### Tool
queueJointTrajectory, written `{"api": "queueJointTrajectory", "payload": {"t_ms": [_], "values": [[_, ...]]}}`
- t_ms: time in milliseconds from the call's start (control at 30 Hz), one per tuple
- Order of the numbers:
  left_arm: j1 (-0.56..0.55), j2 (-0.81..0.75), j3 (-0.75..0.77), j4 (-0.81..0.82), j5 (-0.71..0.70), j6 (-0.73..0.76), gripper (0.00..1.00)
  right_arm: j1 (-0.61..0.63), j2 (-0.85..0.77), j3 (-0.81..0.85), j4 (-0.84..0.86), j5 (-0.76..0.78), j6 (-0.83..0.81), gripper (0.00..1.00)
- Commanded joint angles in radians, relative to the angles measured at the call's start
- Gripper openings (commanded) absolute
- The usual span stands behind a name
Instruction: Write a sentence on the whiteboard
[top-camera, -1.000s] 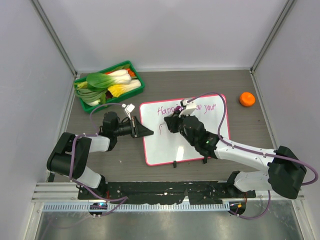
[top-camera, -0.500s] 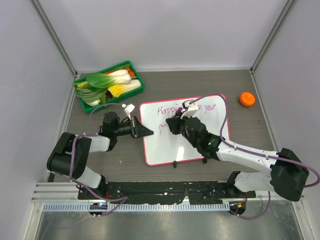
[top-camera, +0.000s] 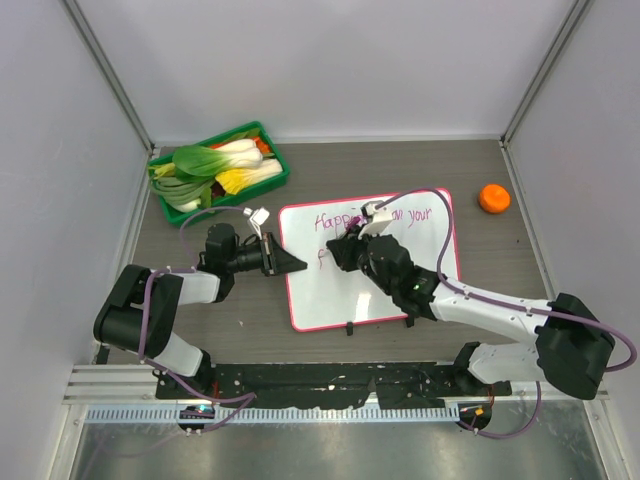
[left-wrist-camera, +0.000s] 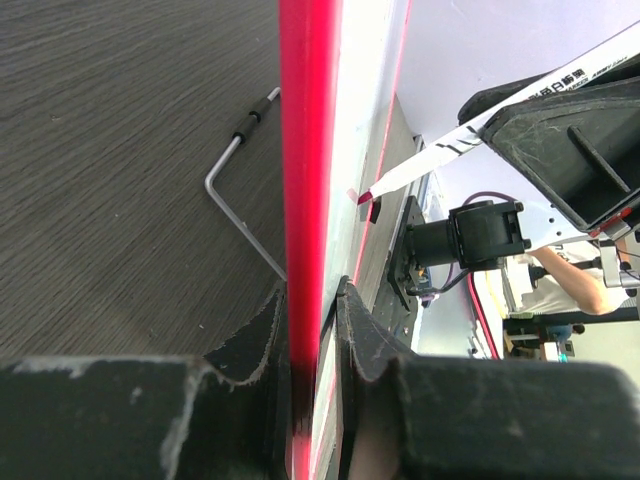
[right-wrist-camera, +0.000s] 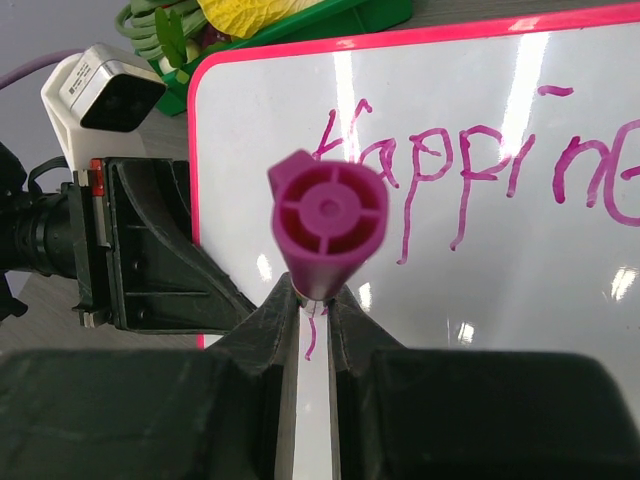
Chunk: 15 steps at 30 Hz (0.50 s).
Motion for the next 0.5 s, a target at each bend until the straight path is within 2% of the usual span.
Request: {"api": "queueJointTrajectory", "payload": {"t_ms": [0,467], "values": [[-0.017,0.023,-0.018,-0.119,-0.136,0.134,0.0,-0.005,0.023,0.001,0.03,0.002,0.021,0.01],[-0.016,0.016,-0.021,-0.125,-0.14,0.139,0.0,-0.019,-0.098,-0.031,0.053,0.019,0.036,0.01]]}}
